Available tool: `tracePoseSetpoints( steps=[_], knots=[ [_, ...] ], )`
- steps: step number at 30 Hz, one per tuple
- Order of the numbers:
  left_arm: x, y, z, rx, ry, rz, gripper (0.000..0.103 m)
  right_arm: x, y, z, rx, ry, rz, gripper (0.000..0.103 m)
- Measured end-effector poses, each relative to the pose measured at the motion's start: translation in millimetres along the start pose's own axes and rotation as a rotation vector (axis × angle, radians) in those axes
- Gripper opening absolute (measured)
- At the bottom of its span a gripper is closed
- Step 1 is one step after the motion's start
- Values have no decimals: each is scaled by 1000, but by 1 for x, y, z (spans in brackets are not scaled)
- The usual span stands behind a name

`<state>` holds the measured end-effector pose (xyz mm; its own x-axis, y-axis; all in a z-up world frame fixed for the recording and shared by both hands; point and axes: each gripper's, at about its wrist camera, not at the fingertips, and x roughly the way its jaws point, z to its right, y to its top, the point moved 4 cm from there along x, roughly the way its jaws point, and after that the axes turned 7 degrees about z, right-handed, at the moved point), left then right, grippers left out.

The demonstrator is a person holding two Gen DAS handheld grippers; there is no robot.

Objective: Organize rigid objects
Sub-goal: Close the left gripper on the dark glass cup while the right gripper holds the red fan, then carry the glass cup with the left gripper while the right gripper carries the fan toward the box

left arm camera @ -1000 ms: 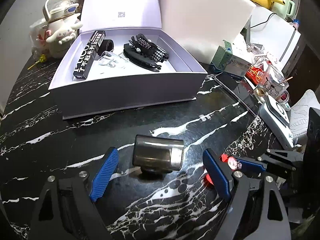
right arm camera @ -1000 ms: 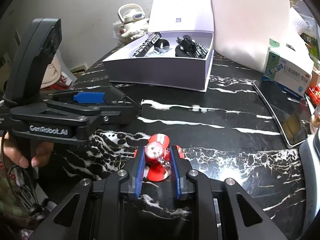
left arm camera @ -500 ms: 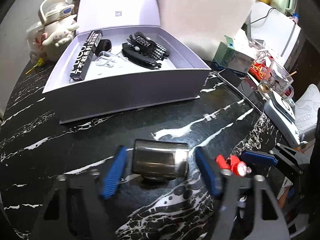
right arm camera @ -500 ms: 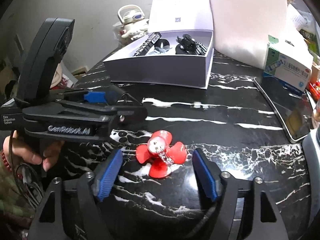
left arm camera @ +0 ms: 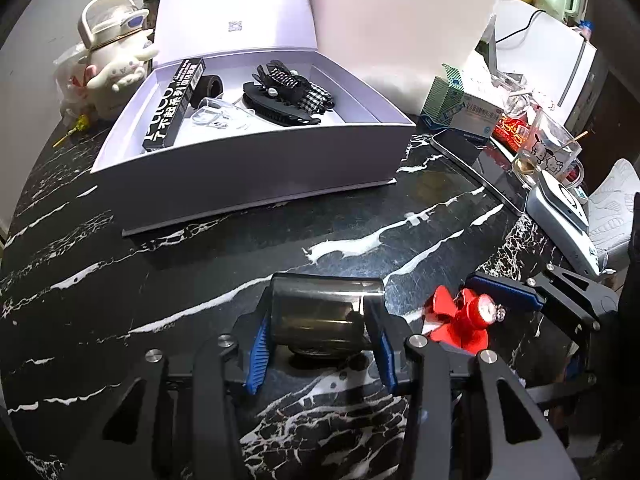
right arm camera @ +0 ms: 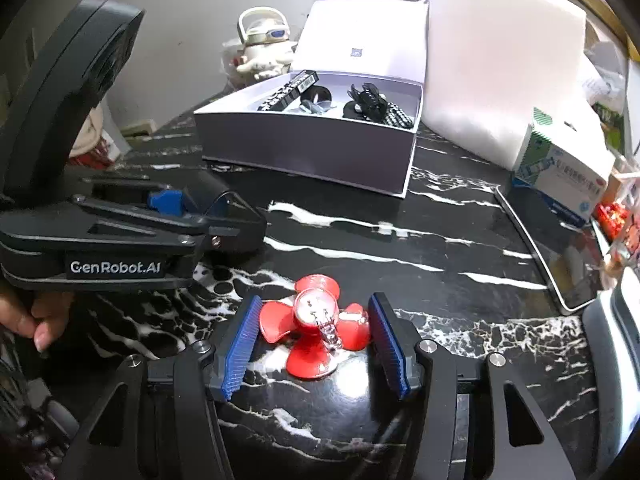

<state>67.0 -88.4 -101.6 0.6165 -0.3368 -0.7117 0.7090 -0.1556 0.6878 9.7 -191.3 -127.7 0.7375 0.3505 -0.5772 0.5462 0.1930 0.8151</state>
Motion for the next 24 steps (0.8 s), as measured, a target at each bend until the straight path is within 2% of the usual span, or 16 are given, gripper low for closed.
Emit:
tracePoseSetpoints(
  steps=[9,13,24],
  knots=[
    [-6,-5,-3,-19,4,-2,42,-4,-1,7,42,36,3,55],
    [-10,-8,-5,-24,2,1,42,-6,0,7,49,24,6,55],
    [-39,-14,-3,-23,20,54,42,-23,5,-7,26,18,45,55]
  ],
)
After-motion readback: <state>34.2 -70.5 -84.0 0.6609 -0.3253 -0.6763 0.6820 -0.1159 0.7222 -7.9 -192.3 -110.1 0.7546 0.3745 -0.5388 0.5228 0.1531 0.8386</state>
